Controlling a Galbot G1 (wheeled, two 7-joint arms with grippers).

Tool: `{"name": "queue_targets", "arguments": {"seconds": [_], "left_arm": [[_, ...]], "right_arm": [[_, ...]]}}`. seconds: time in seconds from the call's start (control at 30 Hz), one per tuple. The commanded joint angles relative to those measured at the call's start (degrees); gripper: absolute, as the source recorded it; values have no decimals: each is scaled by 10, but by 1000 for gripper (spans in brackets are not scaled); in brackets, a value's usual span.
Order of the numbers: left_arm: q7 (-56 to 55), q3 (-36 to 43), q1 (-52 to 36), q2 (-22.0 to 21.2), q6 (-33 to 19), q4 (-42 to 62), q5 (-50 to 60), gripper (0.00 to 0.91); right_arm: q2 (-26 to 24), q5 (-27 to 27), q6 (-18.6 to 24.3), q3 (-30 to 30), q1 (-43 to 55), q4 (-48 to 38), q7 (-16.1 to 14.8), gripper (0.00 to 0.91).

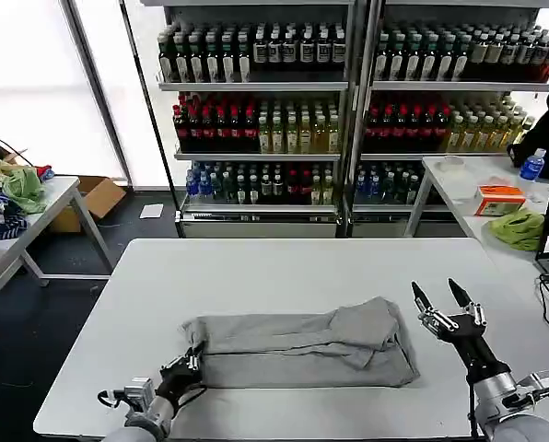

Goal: Fold and organize the clothes.

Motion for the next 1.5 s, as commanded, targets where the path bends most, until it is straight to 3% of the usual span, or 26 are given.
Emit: {"name": "queue_targets", "arguments": {"seconds": [0.03,0.23,0.5,0.7,0.8,1.03,1.23,1.5], "left_arm": [[83,-213,-12,69,23,17,-55,0],[113,-302,-48,133,35,56,-53,0],[108,-307,-37,164,33,38,-83,0],[53,-202,-24,149,43,-87,-150,10],[34,-86,-31,141,48,-133,-154,10],[-20,128,-115,138,36,-122,-176,10],[-33,213,-144,125,27,-89,-187,10],[-47,260,-149,90,33,-80,-201,10]], "right_arm": [[-1,19,-9,-10,9,9,3,907],[-1,20,-12,-16,15,8,9,907],[-1,19,-11,-16,12,4,10,907],[2,15,-10,-18,14,-1,10,907],[6,8,-8,-16,7,2,8,907],[22,-7,-5,-19,-5,-3,6,907],[26,-9,-3,-11,-13,-6,4,907],[28,-10,-4,-8,-10,-11,5,907]]}}
